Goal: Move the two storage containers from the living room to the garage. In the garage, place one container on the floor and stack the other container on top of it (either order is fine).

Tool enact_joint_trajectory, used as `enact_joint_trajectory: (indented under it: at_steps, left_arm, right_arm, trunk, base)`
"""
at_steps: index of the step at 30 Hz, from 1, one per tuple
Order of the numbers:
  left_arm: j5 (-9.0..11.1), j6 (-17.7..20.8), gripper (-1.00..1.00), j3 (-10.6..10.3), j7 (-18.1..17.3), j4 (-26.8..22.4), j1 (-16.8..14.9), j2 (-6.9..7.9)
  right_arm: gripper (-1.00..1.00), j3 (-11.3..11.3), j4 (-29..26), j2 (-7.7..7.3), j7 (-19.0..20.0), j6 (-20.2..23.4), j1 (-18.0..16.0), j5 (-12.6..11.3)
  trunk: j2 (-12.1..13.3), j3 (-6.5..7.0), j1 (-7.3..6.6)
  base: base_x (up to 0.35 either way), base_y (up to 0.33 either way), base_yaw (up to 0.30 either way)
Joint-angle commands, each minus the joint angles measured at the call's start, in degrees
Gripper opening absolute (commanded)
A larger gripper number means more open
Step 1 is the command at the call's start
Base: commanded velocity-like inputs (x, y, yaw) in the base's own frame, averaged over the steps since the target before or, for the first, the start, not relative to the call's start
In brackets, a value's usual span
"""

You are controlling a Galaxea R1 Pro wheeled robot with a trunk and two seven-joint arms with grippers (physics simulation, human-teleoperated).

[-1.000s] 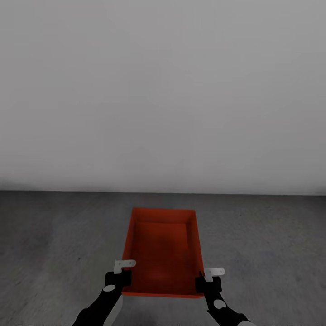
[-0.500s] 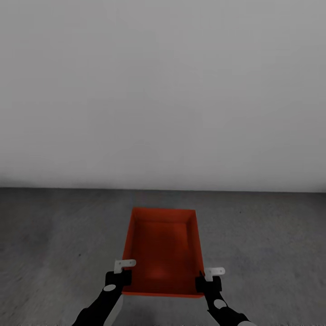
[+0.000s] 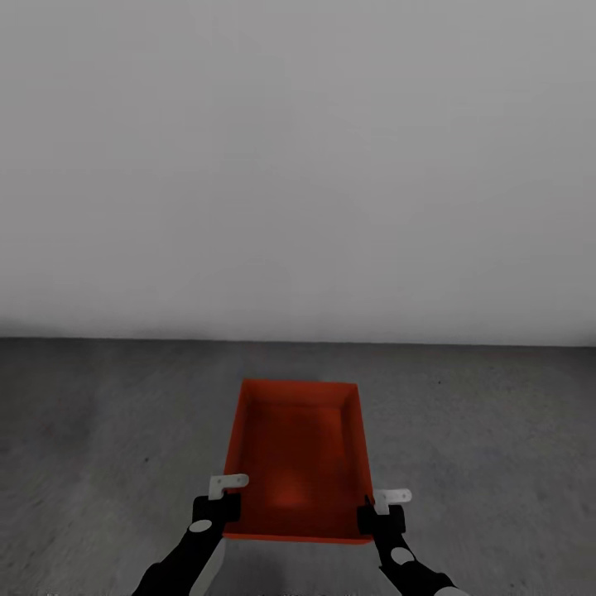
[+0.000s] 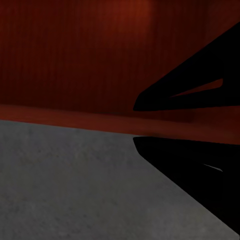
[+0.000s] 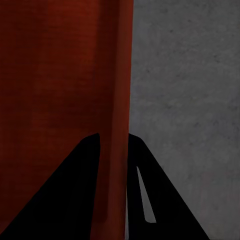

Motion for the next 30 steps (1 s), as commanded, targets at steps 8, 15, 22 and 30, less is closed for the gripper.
enact_joint_trajectory:
  at_steps: [8, 15, 22, 30]
  left_arm:
    - [0.9, 0.3, -1.0, -0.3, 0.6, -0.1, 0.0, 0.07]
    - [0.9, 0.3, -1.0, -0.3, 0.6, 0.0, 0.0, 0.04]
    - [0.9, 0.4, -1.0, -0.3, 0.6, 0.0, 0.0, 0.03]
    - [0.9, 0.4, -1.0, -0.3, 0.6, 0.0, 0.0, 0.03]
  right_arm:
    - [-1.0, -1.4, -0.7, 0.13, -0.3, -3.8, -0.1, 1.1]
    - [-1.0, -1.4, -0.7, 0.13, -0.2, -3.8, -0.1, 1.1]
    - [-1.0, -1.4, -0.7, 0.17, -0.3, -3.8, -0.1, 1.0]
    - [-1.0, -1.4, -0.7, 0.13, -0.3, -3.8, -0.1, 1.0]
  trunk:
    - [0.0, -0.6, 0.0]
    - [-1.2, -1.19, 0.66]
    - [-4.0, -2.45, 2.2]
    - [-7.3, -3.88, 3.96]
  base:
    - [0.0, 0.0, 0.0]
    - [0.0, 0.0, 0.0]
    - [0.0, 0.0, 0.0]
    - [0.0, 0.0, 0.0]
